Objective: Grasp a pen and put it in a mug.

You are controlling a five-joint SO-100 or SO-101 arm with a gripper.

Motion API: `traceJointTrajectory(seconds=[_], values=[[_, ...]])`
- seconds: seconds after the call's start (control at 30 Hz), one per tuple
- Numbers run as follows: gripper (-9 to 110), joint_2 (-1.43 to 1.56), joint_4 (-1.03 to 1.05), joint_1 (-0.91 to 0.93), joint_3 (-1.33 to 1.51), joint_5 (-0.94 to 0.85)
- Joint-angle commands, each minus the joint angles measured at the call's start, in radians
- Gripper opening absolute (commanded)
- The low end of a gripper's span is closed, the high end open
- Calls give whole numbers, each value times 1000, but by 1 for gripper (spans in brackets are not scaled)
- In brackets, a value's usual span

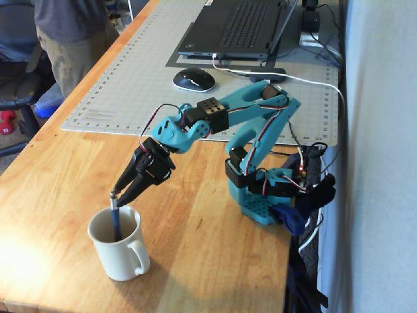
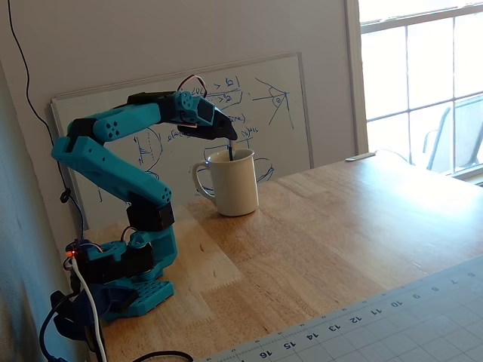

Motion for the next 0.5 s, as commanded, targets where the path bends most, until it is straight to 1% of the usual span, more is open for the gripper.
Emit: traceJointTrajectory(seconds=[0.0,0.1,0.17,0.37,0.47], values=[[28,106,-14,46,-5,8],[33,198,-14,81,51,23],[34,265,-14,115,97,74],[35,454,-14,307,178,387],[36,515,-18,380,227,514]])
